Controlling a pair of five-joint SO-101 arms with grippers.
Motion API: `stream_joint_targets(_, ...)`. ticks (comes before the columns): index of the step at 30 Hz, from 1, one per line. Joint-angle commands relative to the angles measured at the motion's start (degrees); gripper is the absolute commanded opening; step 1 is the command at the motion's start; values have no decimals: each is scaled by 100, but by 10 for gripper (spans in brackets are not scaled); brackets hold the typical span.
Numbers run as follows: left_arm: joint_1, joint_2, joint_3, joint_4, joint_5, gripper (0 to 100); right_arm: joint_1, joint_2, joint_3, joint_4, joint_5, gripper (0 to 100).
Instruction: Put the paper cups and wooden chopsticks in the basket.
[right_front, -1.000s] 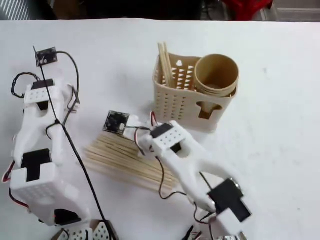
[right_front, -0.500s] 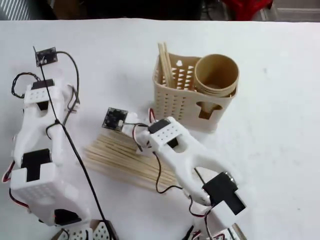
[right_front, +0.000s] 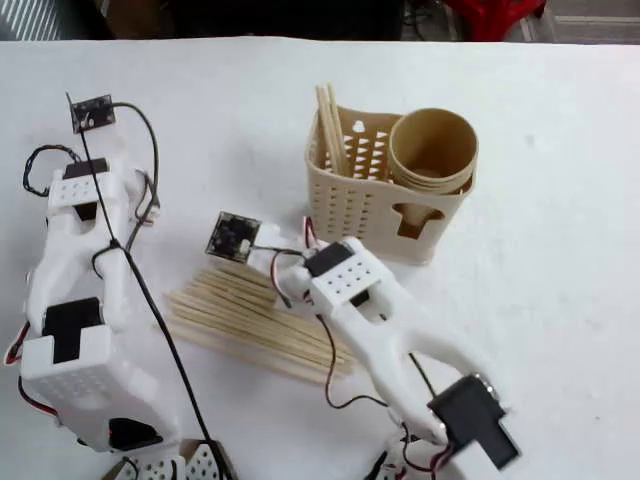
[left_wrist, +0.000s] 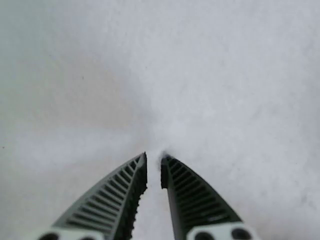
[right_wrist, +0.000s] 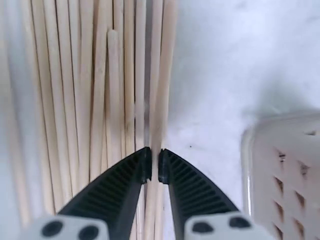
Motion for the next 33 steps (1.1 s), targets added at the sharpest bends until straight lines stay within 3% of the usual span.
stream_joint_targets(1, -31, -13, -26, -176, 26, 72, -13, -611, 141, 40, -79, 16)
stream_joint_targets(16, -22, -4, -18, -211, 26, 72, -295, -2308, 905, 57, -378, 16)
stream_joint_targets(23, -22, -4, -18, -299, 26, 72, -277, -3389, 914, 532, -440, 16)
stream_joint_targets(33, -22, -4, 35, -404, 26, 72, -233, -4585, 132, 796, -686, 16)
